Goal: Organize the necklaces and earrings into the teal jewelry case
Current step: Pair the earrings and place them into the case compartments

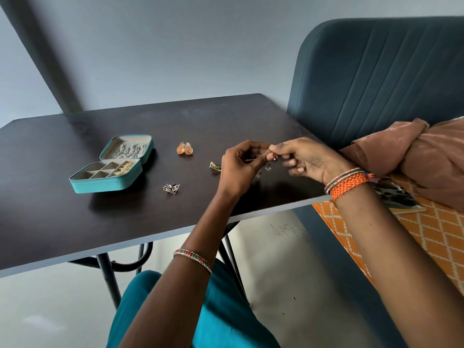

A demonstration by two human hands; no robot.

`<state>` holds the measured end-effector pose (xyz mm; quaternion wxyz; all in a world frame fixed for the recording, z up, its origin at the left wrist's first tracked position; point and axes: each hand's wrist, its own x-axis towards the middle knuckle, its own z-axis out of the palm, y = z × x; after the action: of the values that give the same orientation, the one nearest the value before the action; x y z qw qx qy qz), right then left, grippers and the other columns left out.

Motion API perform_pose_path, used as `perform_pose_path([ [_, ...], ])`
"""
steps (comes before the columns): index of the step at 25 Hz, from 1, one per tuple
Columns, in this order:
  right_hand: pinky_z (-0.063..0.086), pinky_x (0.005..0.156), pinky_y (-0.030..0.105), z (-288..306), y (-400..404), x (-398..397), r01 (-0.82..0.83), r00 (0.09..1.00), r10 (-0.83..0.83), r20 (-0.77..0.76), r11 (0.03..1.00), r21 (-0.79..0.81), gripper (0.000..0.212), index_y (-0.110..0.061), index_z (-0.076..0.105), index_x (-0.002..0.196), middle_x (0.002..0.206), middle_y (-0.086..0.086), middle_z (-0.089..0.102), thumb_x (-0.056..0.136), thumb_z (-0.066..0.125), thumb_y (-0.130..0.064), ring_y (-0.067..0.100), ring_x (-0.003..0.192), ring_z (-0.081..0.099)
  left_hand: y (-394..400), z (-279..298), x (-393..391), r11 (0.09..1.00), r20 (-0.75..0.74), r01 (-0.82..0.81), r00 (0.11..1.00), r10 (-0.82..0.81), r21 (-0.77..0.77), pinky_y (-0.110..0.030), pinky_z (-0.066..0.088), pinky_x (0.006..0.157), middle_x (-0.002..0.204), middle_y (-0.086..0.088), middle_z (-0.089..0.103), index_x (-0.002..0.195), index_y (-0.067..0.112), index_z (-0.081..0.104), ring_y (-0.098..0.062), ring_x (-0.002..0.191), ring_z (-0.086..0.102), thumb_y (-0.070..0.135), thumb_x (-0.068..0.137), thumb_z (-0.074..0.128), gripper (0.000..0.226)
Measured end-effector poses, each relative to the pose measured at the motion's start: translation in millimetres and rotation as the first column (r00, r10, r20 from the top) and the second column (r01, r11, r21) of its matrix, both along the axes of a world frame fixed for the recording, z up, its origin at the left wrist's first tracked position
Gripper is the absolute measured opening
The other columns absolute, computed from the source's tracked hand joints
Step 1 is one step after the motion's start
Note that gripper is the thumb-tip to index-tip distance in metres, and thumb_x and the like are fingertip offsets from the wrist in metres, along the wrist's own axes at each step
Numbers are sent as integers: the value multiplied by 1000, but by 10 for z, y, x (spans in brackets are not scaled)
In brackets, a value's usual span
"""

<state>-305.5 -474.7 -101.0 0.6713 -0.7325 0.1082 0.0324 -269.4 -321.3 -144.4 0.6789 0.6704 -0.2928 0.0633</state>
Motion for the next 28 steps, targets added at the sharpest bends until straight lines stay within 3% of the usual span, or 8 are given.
perform_pose_path([
  [4,32,42,15,-37,4,75,-6,990,0,141,999,41,21,-3,67,105,74,-1,55,94,55,-16,4,54,41,33,-21,66,987,-98,-82,993,69,-140,-29,53,67,67,8,67,79,12,67,-10,63,61,6,81,72,8],
  [6,37,49,15,-82,-22,156,155,967,-116,225,974,-163,17,-9,68,102,82,0,63,95,53,-13,5,61,46,45,-16,72,977,-117,-106,989,85,-187,-32,51,64,62,9,64,77,13,64,-10,59,58,8,82,71,9],
  [9,51,66,22,-238,-33,351,378,896,-147,420,749,-544,7,-12,73,86,85,6,72,85,65,-12,9,69,59,59,-15,87,965,-114,-126,988,102,-229,-30,47,56,63,8,60,77,15,62,-10,56,53,15,82,68,8],
  [16,51,73,27,-382,128,566,321,916,9,401,585,-745,14,-22,72,72,70,-3,68,77,69,-9,15,78,64,74,-54,113,958,-141,-207,973,181,-198,-42,52,72,73,2,67,77,23,68,-16,69,60,26,78,72,5],
  [18,48,69,25,-352,149,551,316,914,-51,403,713,-626,24,-23,68,67,69,-1,67,78,68,-2,11,69,63,85,-38,97,956,-144,-220,970,194,-195,-34,49,67,73,0,68,79,21,69,-13,68,60,22,80,72,4],
  [21,51,65,21,-203,234,371,208,923,-154,352,971,-118,25,-18,66,77,72,1,66,85,61,5,7,67,61,126,40,54,949,-181,-212,968,172,-234,-21,46,60,72,-2,66,81,16,68,-8,63,58,15,84,70,4],
  [24,53,70,23,-34,356,134,1,956,-112,272,926,377,27,-13,63,89,75,-1,67,89,48,10,9,72,65,206,171,-58,964,-166,-168,977,135,-208,-14,41,48,66,5,64,80,17,66,0,54,54,12,85,68,8],
  [28,54,73,25,140,592,-63,-85,964,-88,252,794,601,24,-13,62,89,76,1,69,90,47,6,11,73,67,395,407,-212,980,-60,-94,995,84,-177,-17,44,52,69,6,65,82,15,66,-1,58,55,11,85,68,6],
])
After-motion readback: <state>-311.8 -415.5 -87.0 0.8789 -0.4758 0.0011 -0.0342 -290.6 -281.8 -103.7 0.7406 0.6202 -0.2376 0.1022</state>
